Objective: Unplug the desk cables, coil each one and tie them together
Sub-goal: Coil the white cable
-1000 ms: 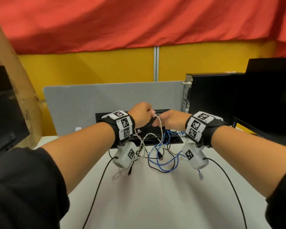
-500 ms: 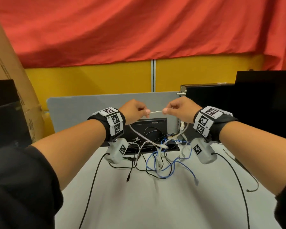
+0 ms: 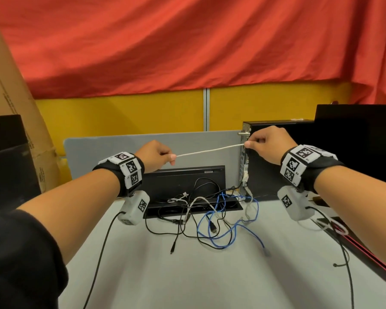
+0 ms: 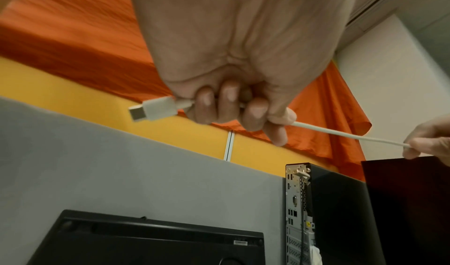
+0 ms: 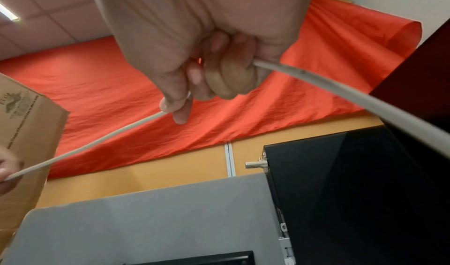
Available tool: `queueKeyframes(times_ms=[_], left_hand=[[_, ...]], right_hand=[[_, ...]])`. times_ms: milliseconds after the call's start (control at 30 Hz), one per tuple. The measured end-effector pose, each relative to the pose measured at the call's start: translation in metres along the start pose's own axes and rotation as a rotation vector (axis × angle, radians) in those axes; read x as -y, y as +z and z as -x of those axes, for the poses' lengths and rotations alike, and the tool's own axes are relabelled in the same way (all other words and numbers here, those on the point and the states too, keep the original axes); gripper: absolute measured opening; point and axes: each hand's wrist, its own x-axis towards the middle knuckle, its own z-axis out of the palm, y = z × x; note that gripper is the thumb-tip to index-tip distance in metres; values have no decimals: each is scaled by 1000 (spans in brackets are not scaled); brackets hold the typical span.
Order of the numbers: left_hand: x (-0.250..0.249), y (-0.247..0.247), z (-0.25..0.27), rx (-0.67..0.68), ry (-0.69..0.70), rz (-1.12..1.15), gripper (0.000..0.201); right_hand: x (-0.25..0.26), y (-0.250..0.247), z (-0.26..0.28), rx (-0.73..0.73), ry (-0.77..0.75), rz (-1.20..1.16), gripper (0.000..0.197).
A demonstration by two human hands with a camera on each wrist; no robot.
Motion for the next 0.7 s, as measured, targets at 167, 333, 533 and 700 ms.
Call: queueKeyframes(times_ms=[167, 333, 533, 700], left_hand=[[4, 2, 0, -24, -23, -53, 28], [10, -1, 2, -92, -95, -131, 31], [16, -3, 16, -90, -250, 230, 35], [0, 0, 26, 5, -203, 1197, 27]], right_hand=[[1, 3, 3, 17, -2, 19, 22], [2, 9, 7, 41, -9, 2, 24], [-7, 22, 12, 82, 0, 48, 26], [-13, 55, 30, 301, 24, 109, 23]])
